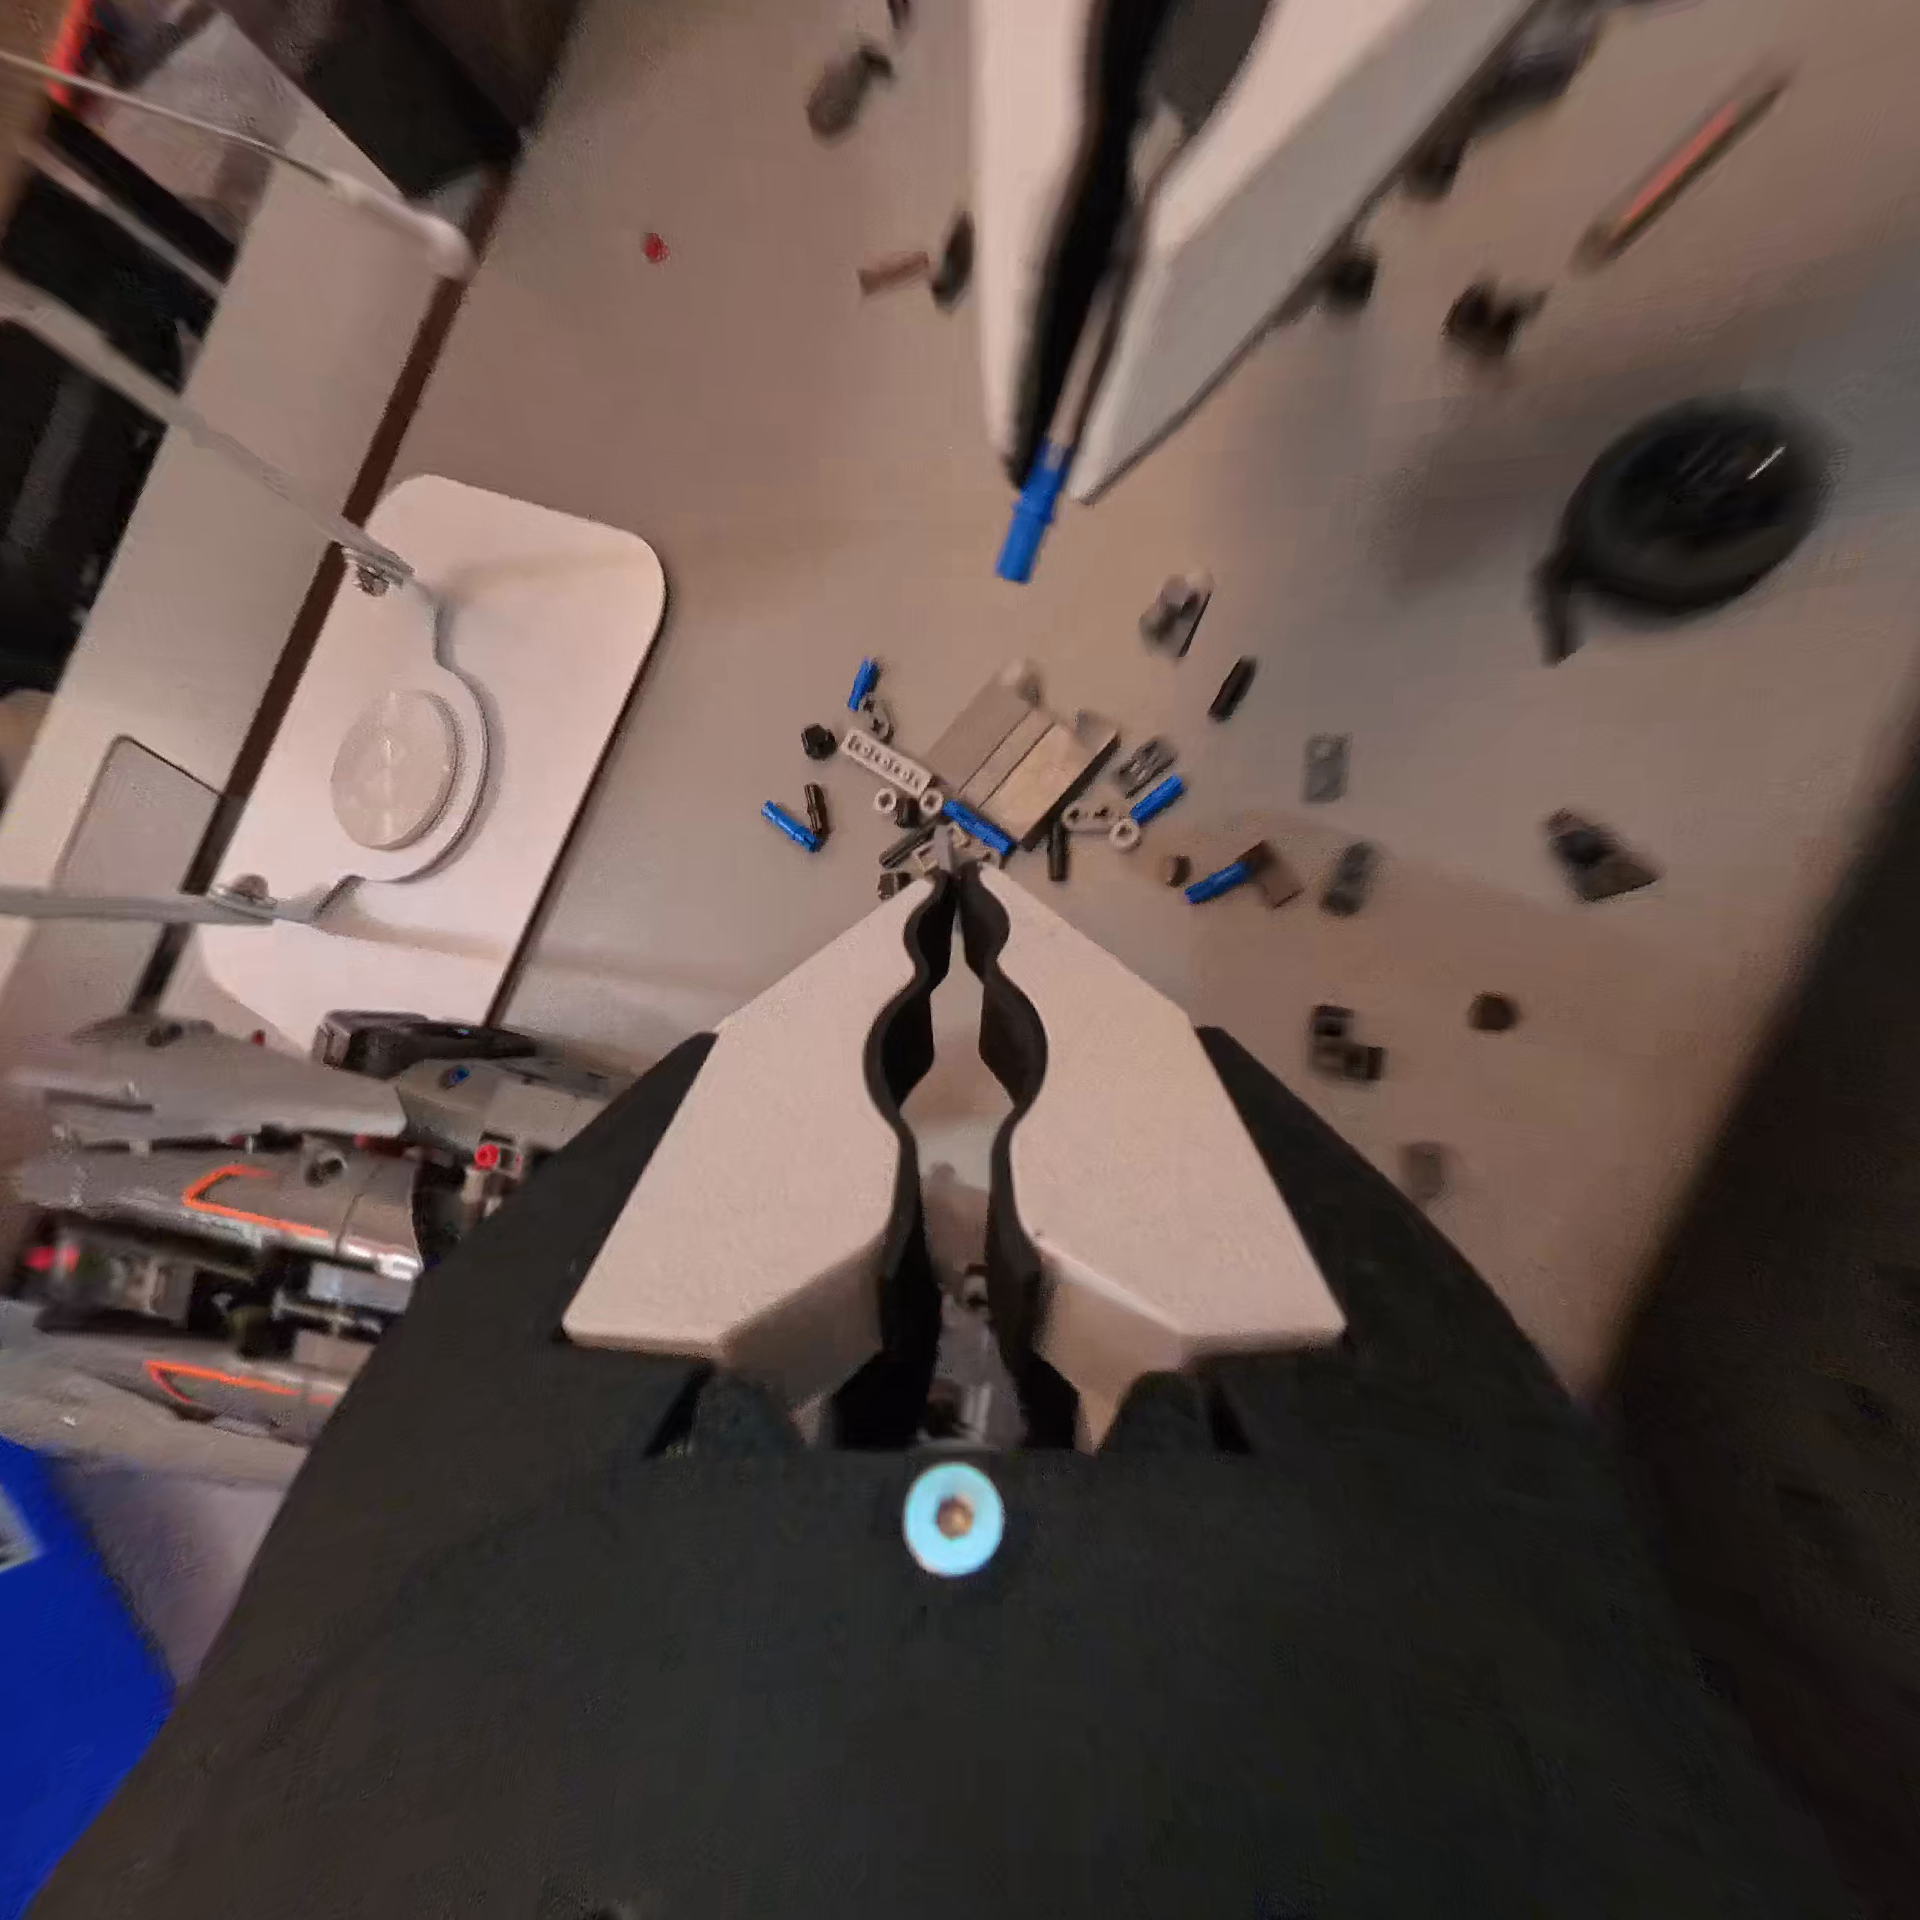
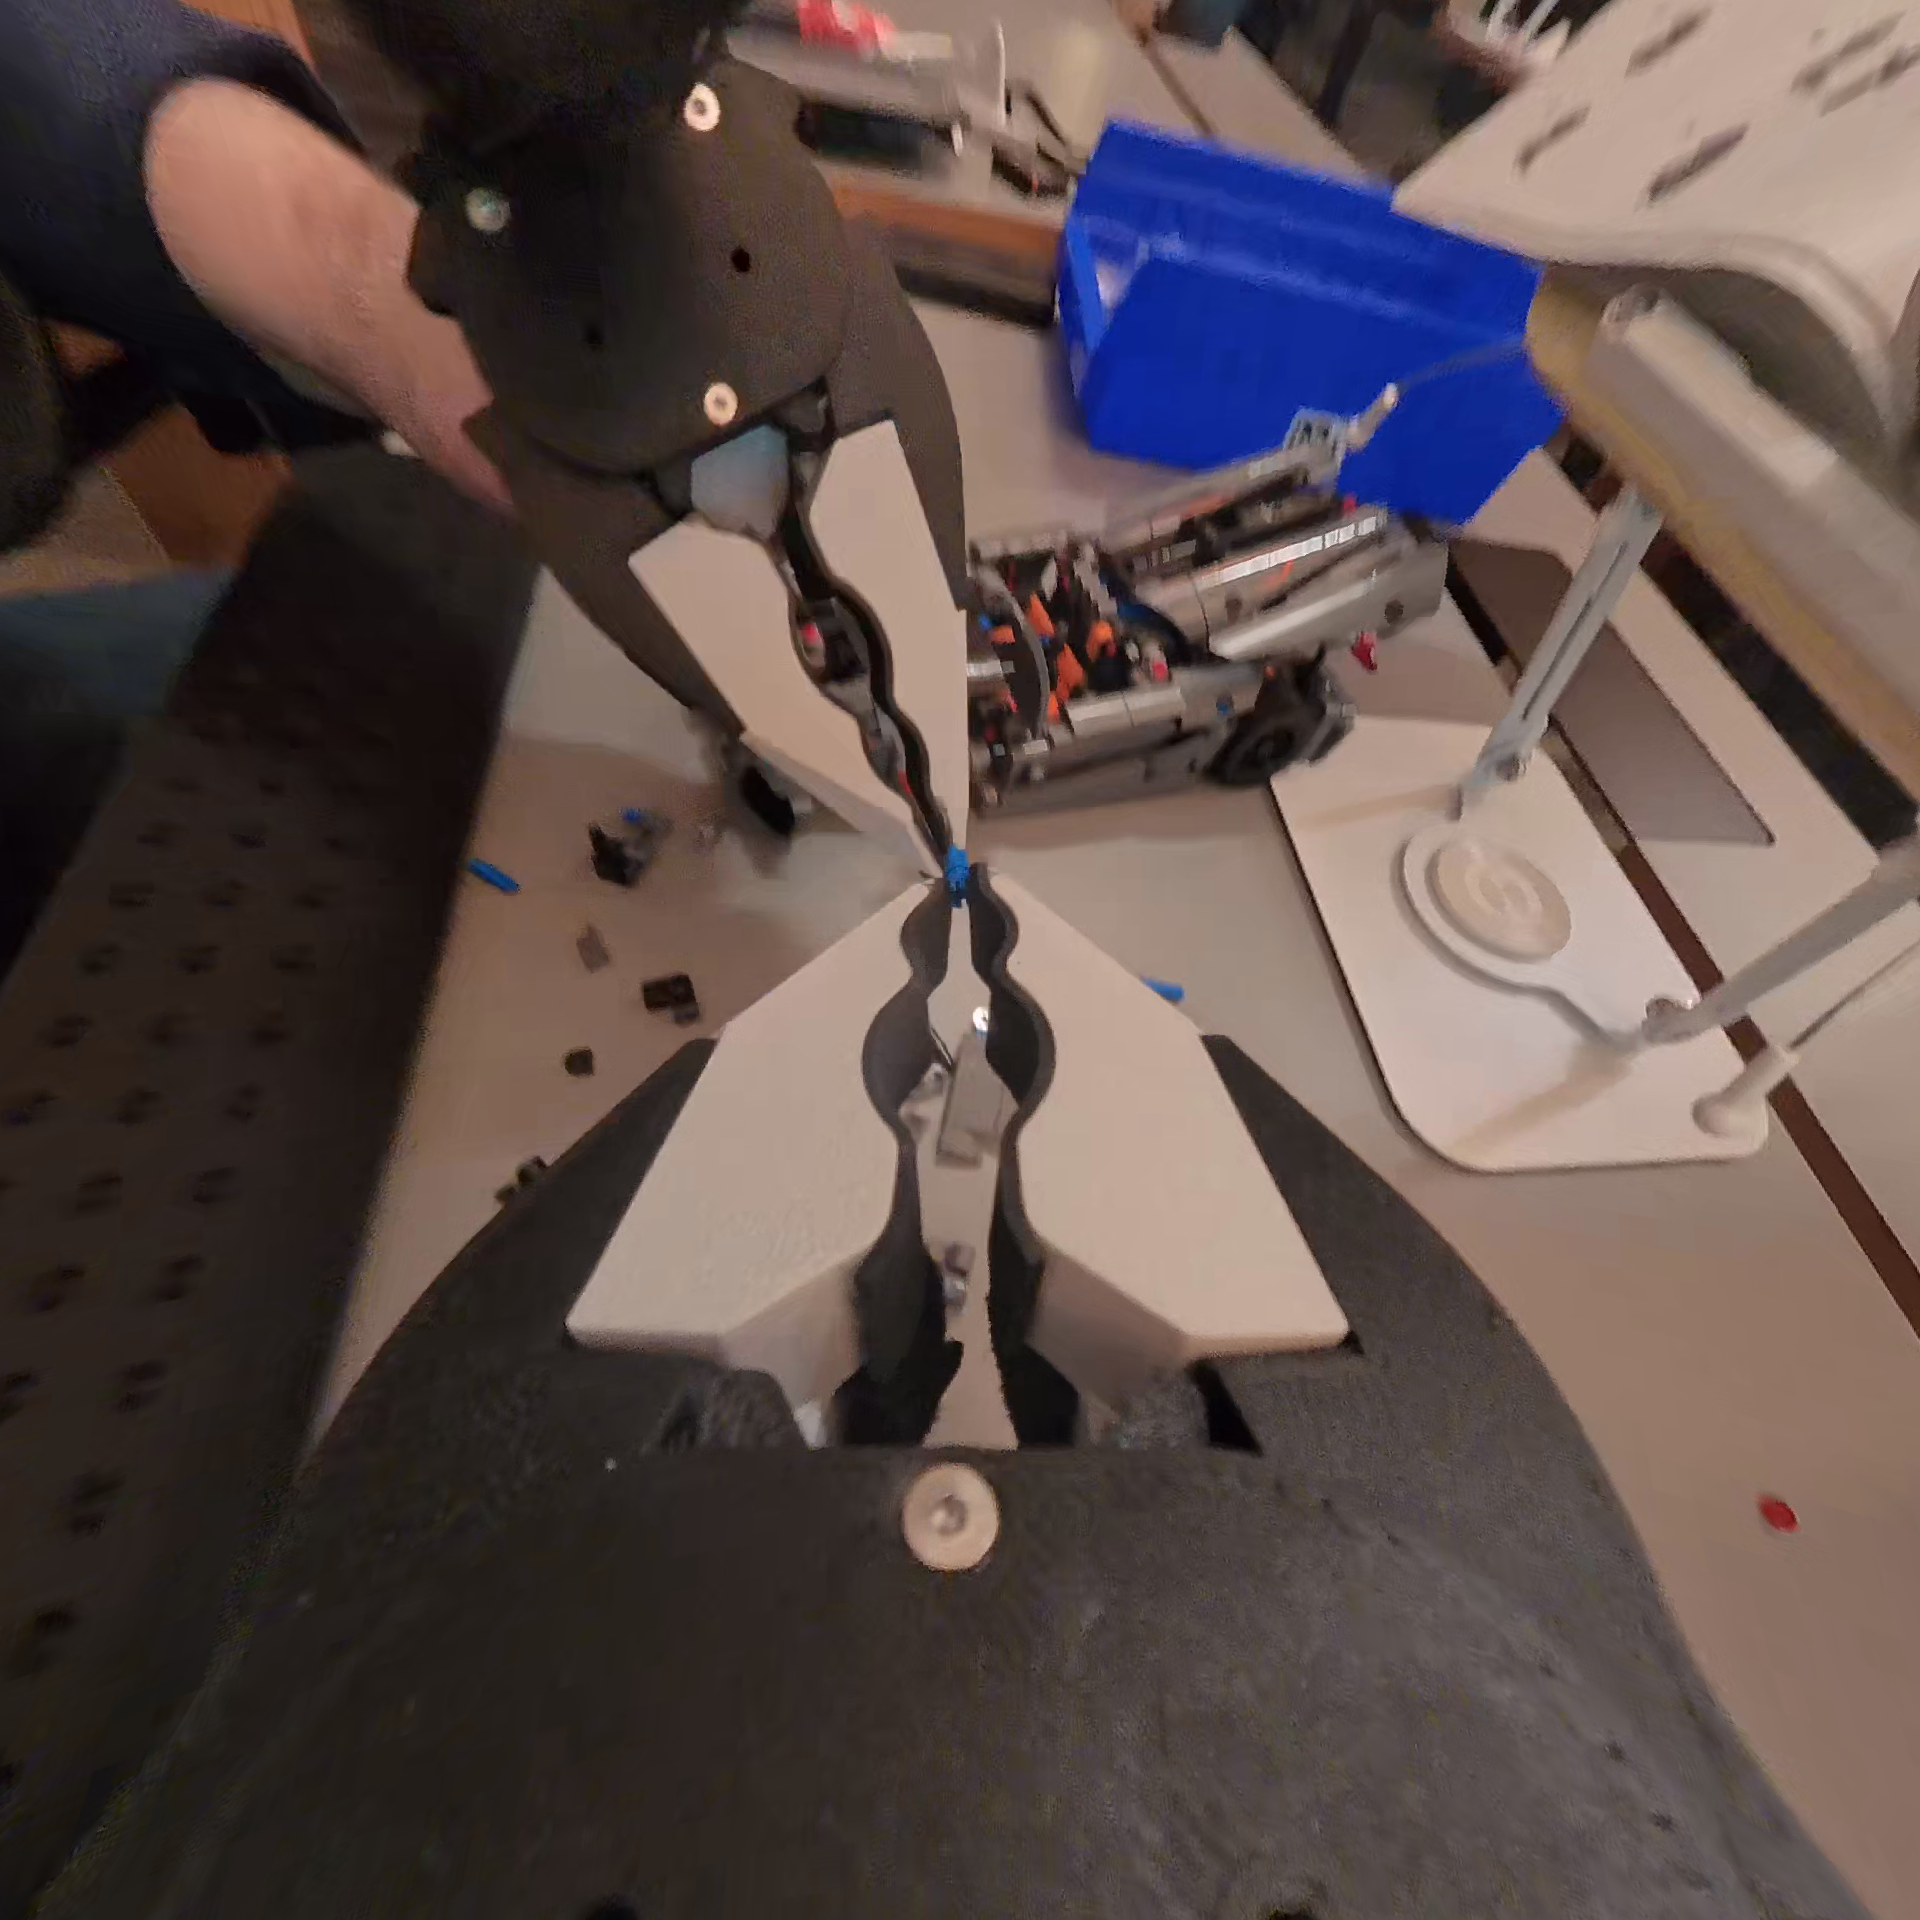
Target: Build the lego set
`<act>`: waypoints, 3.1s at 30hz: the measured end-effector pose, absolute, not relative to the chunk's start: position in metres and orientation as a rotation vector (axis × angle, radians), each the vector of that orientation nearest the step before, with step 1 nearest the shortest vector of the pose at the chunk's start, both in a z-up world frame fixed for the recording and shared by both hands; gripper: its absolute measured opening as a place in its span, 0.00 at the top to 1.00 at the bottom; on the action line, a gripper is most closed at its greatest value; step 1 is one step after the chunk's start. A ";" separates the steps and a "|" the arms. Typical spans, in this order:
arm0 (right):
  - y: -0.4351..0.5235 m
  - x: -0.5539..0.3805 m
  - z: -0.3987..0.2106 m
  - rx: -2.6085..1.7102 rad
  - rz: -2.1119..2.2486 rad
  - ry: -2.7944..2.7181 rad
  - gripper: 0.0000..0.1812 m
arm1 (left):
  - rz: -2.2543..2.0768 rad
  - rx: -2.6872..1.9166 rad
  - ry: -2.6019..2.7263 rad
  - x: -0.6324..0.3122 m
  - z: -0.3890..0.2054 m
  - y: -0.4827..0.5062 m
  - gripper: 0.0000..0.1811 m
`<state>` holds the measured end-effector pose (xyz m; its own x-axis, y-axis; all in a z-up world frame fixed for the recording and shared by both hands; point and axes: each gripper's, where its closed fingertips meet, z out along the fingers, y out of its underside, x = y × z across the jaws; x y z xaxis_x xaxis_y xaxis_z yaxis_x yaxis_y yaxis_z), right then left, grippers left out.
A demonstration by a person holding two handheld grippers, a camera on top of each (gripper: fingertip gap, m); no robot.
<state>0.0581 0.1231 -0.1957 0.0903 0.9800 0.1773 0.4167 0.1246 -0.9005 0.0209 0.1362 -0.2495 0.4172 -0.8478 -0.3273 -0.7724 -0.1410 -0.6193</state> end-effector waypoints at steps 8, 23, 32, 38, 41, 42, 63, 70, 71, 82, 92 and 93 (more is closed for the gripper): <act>0.086 0.020 -0.150 -1.219 1.070 -1.364 1.00 | -0.884 -1.698 1.015 -0.006 -0.154 0.085 1.00; 0.051 -0.001 -0.124 -1.026 1.259 -1.313 0.99 | -1.460 -1.473 0.943 -0.011 -0.123 0.056 1.00; 0.054 0.001 -0.124 -1.037 1.214 -1.315 0.99 | -1.502 -1.455 0.941 -0.010 -0.124 0.054 1.00; 0.064 0.009 -0.129 -1.077 1.168 -1.317 0.99 | -1.455 -1.542 0.955 -0.008 -0.136 0.058 1.00; 0.063 0.008 -0.133 -1.087 1.151 -1.346 0.99 | -1.461 -1.526 0.943 -0.009 -0.132 0.057 1.00; 0.064 0.008 -0.135 -1.095 1.140 -1.352 0.99 | -1.460 -1.535 0.936 -0.009 -0.133 0.059 1.00; 0.104 0.036 -0.135 -1.209 1.035 -1.235 1.00 | -0.278 -2.139 1.605 0.004 -0.308 0.080 1.00; 0.106 0.037 -0.136 -1.217 1.025 -1.234 1.00 | -0.264 -2.122 1.614 0.000 -0.308 0.078 1.00; 0.106 0.037 -0.136 -1.217 1.026 -1.233 1.00 | -0.291 -2.117 1.588 -0.001 -0.302 0.078 1.00; 0.106 0.037 -0.138 -1.227 1.025 -1.241 1.00 | -0.237 -2.035 1.654 -0.020 -0.290 0.068 1.00; 0.106 0.034 -0.144 -1.243 1.021 -1.262 1.00 | -0.040 -1.985 1.847 -0.008 -0.317 0.073 0.95; 0.106 0.034 -0.144 -1.243 1.021 -1.262 1.00 | -0.016 -1.979 1.860 -0.009 -0.319 0.074 0.95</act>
<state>0.0341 0.1064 -0.1438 0.0819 0.9909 0.1072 0.1022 0.0987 -0.9899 -0.0087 0.0739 -0.3187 0.1039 -0.9560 -0.2745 -0.9512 -0.0148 -0.3083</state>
